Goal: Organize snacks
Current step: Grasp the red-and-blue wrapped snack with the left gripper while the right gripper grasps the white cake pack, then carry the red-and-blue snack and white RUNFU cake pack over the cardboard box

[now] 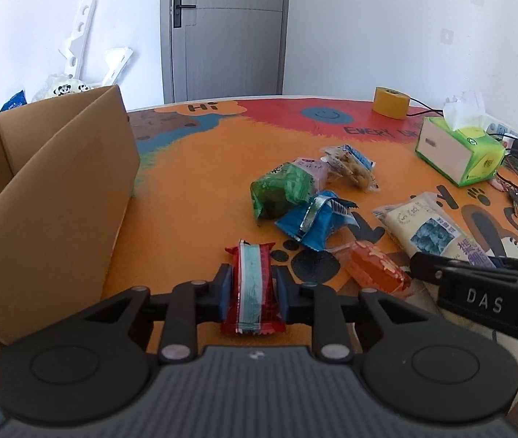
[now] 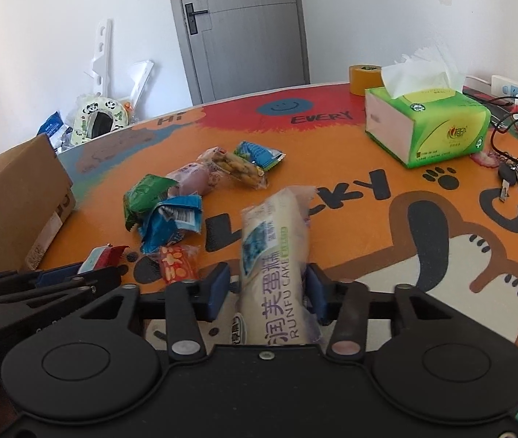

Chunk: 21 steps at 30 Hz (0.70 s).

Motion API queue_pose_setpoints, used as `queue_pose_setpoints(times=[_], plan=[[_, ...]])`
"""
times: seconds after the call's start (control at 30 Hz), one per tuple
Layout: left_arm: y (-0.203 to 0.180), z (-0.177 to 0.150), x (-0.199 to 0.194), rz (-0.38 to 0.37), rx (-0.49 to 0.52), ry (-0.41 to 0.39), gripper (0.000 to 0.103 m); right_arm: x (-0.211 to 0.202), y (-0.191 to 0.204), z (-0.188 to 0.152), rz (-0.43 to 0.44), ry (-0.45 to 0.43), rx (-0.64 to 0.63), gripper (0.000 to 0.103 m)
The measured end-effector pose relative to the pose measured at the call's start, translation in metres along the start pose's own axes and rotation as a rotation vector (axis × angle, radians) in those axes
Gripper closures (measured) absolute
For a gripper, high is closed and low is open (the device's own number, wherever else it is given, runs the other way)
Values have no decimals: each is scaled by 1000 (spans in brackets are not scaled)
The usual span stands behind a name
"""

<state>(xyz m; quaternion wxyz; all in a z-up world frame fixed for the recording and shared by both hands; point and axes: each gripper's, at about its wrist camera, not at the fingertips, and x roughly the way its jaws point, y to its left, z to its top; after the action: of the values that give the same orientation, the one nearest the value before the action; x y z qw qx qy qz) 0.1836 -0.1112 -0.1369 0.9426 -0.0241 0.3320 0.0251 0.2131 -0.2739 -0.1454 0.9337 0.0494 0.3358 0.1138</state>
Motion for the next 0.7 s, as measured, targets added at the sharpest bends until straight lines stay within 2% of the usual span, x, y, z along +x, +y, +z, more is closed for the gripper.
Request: queue_pose_setpoints(times=[0.07,0.17,0.43,0.7], plan=[[1,1,0,-5,-8,2,84,-1,-2,0,16,3,6,71],[5,3,-2,-29,-45,13,84,-3,-2,0,21,3,23,75],[7,9,-24,-64,-62,-26,84,-21,-2,5,55,-37,63,76],[18,26,-60,-64,-73,-118,84,-46,20,22,112,-95,56,76]])
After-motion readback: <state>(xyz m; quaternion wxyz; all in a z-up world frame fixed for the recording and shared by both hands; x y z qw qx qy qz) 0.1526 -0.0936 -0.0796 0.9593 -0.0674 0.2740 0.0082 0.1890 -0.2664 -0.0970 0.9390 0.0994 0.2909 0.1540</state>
